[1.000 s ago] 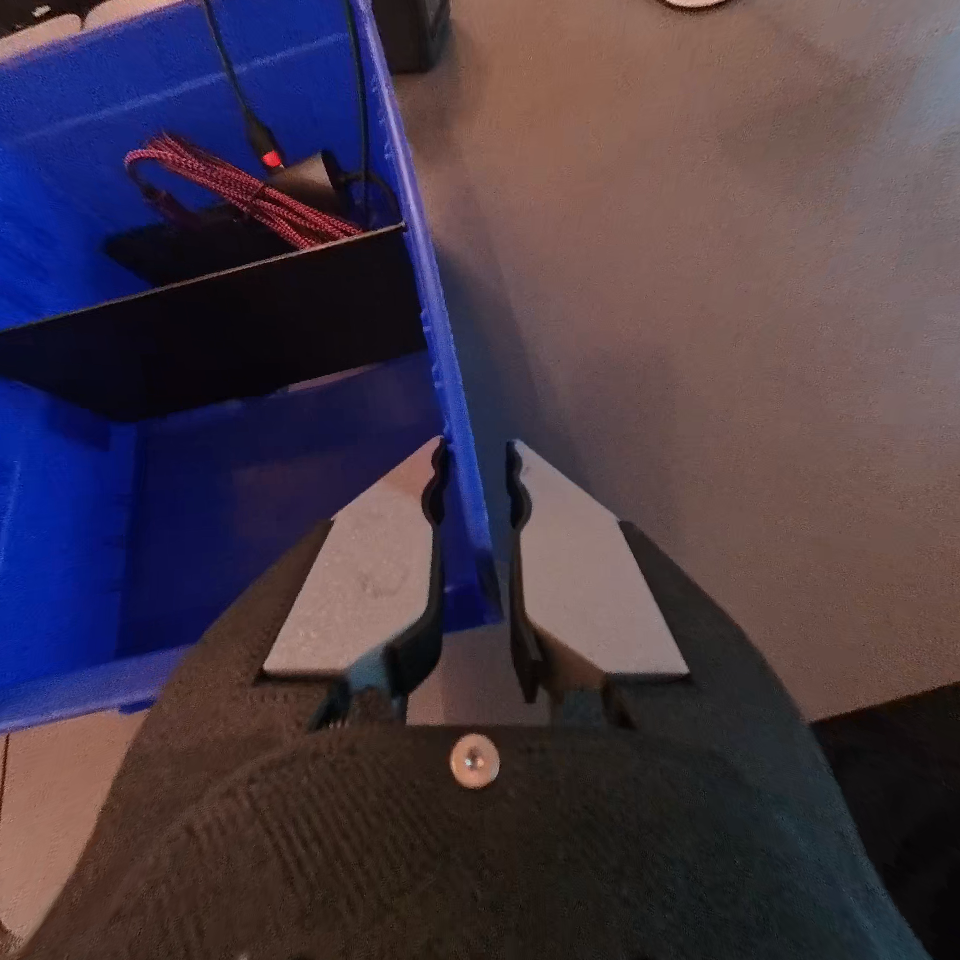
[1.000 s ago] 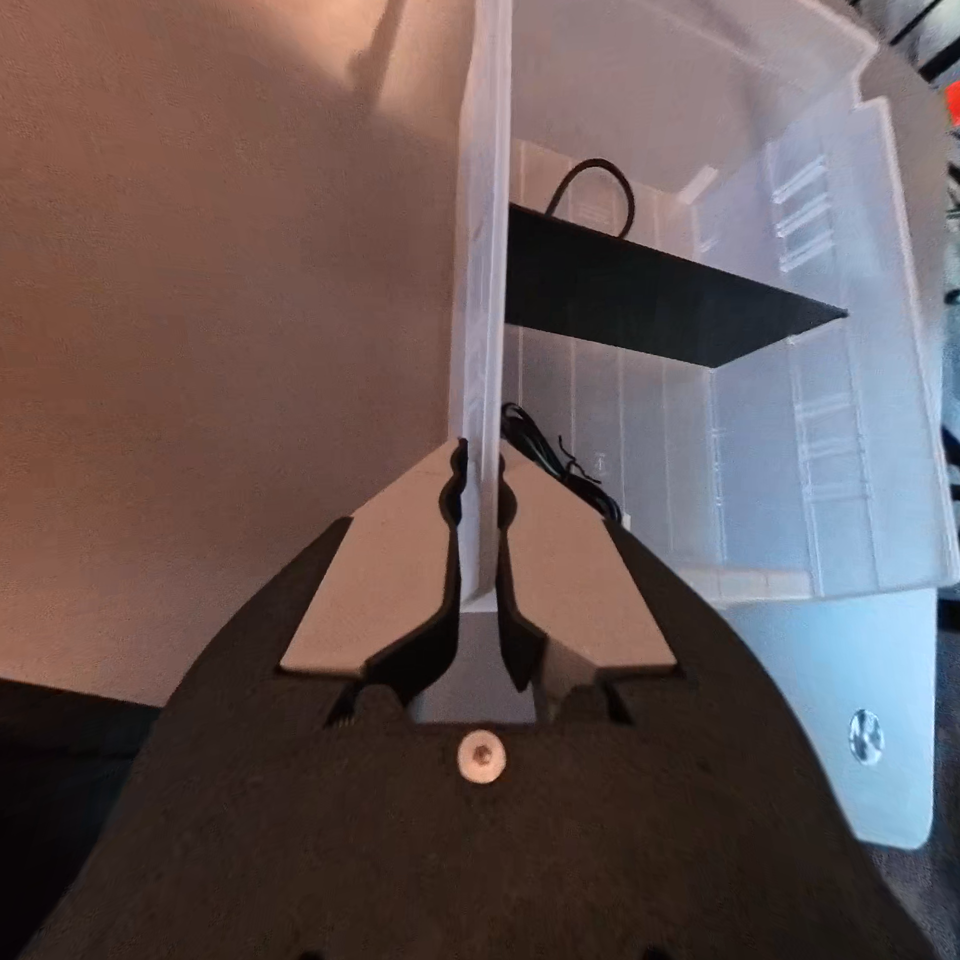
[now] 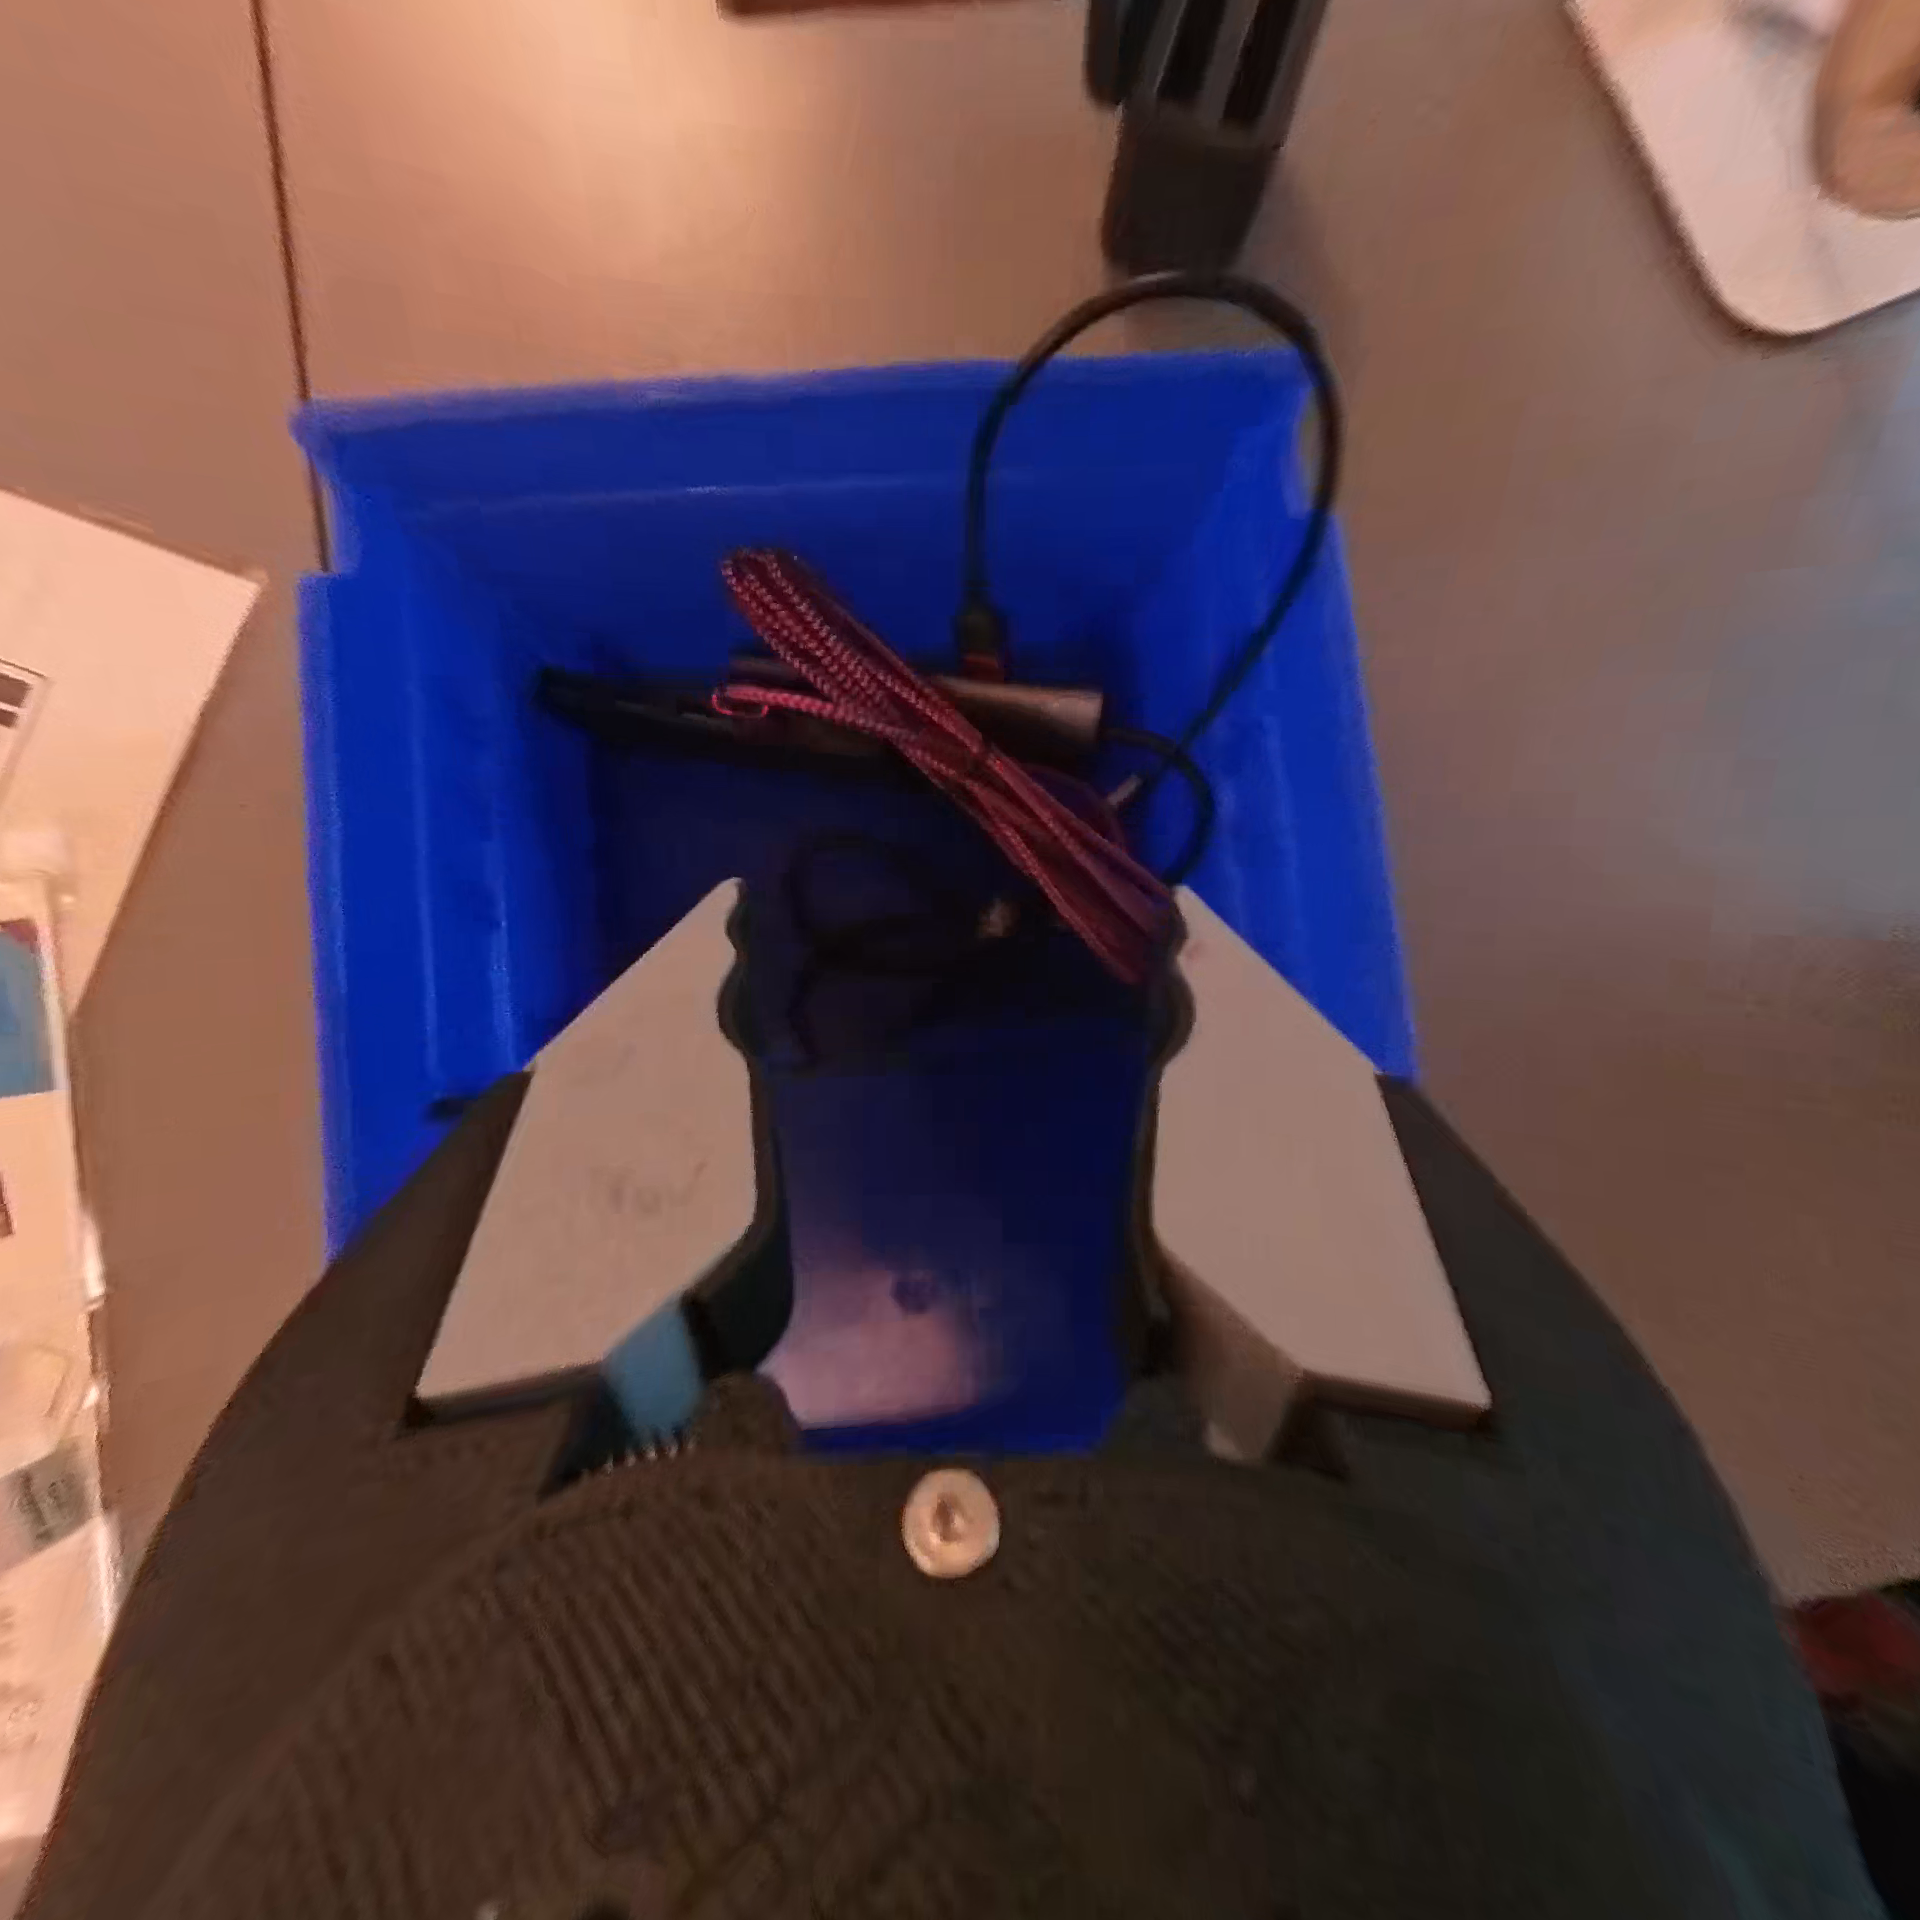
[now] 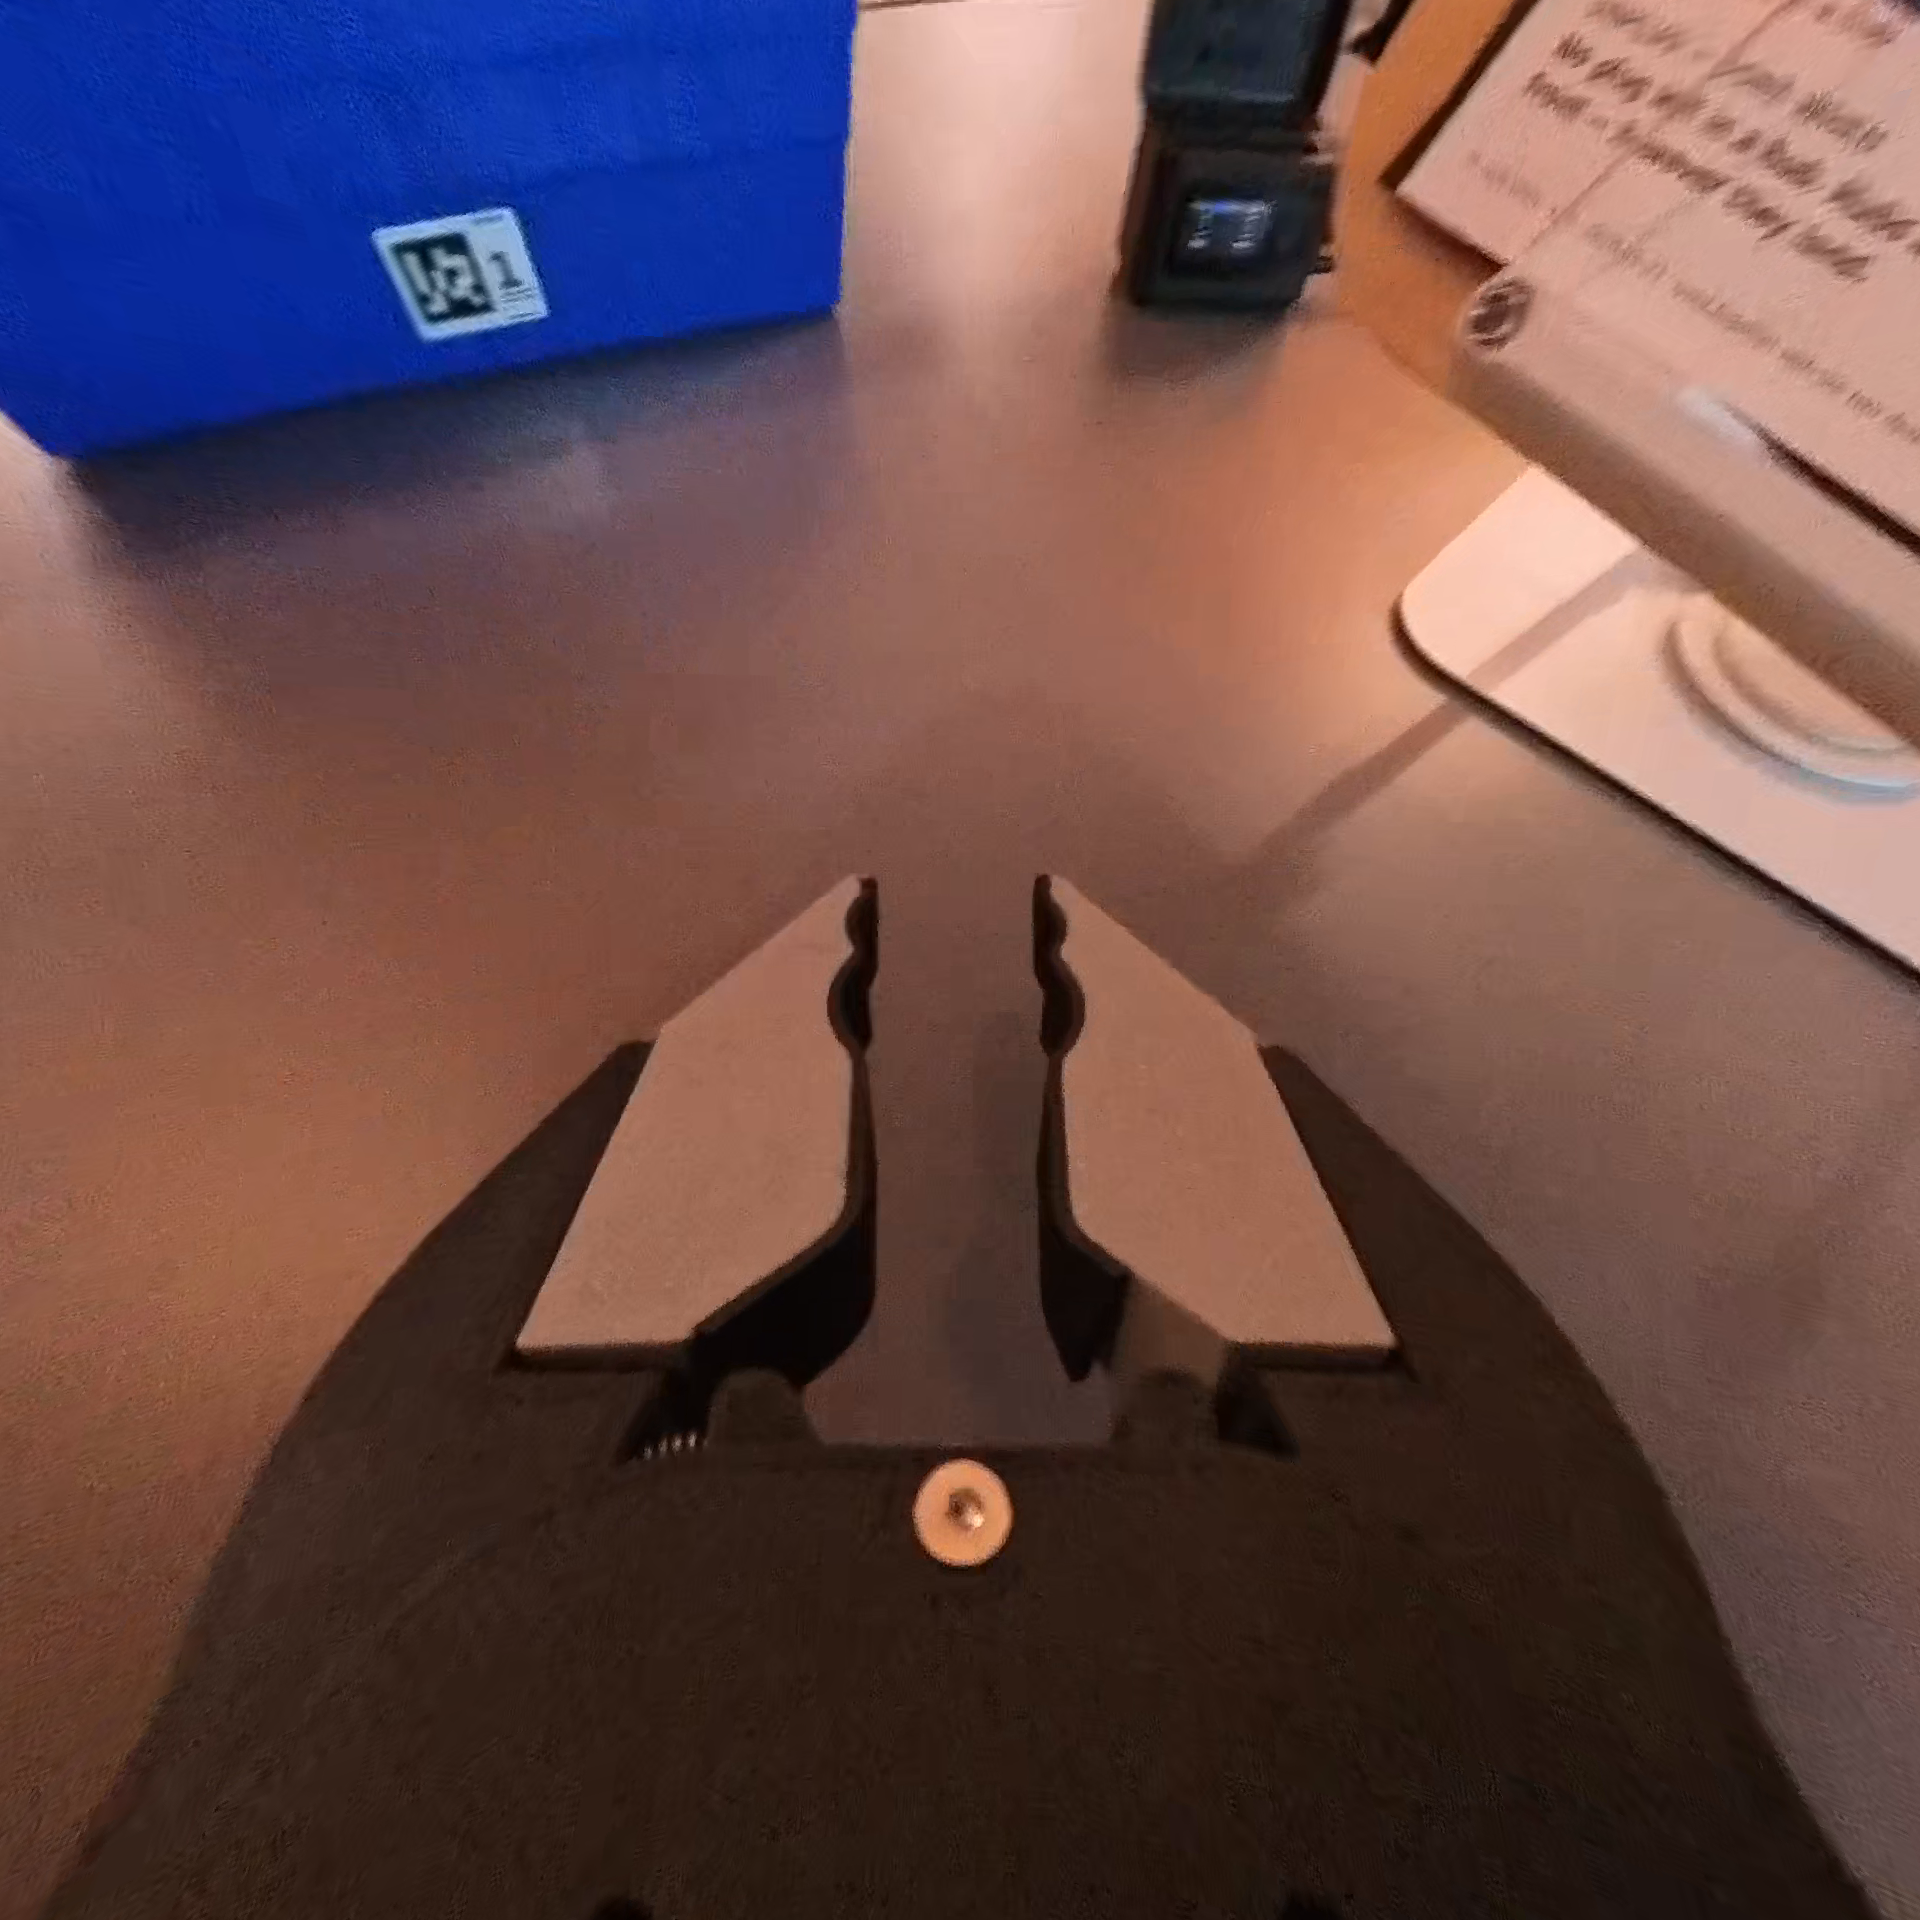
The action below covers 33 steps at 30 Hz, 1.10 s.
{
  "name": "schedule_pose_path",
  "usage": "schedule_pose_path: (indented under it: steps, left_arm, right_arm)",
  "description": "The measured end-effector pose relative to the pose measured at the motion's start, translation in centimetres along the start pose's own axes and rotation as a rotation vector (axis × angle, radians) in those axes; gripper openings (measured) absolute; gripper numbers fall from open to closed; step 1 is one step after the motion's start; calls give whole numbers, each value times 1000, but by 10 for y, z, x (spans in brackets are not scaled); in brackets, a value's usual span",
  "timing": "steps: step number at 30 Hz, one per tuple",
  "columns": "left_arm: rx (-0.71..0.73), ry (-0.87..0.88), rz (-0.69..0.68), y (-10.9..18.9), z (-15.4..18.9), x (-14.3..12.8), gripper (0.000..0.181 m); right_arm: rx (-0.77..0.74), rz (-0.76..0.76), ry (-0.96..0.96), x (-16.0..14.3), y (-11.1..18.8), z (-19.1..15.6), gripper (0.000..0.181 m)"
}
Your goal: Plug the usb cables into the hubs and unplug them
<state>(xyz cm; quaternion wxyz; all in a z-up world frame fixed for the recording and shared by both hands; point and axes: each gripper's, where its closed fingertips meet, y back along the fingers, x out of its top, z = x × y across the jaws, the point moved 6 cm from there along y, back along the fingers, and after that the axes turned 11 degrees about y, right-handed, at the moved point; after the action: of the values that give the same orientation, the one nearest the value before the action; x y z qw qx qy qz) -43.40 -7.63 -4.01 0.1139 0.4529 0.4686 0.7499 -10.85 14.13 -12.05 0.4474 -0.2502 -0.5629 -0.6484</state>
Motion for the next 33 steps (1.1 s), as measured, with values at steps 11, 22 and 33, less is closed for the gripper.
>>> schedule_pose_path:
  steps: [11,22,33]
  left_arm:
    - [-84,184,-285,-74,-8,13,25]
    - [8,-50,53,60,10,63,16]
    - [-611,-869,15,150,166,-5,16]
  right_arm:
    - [4,52,240,6,-3,-34,24]
    - [26,65,185,6,-7,-34,25]
    - [444,286,-17,22,11,-47,47]
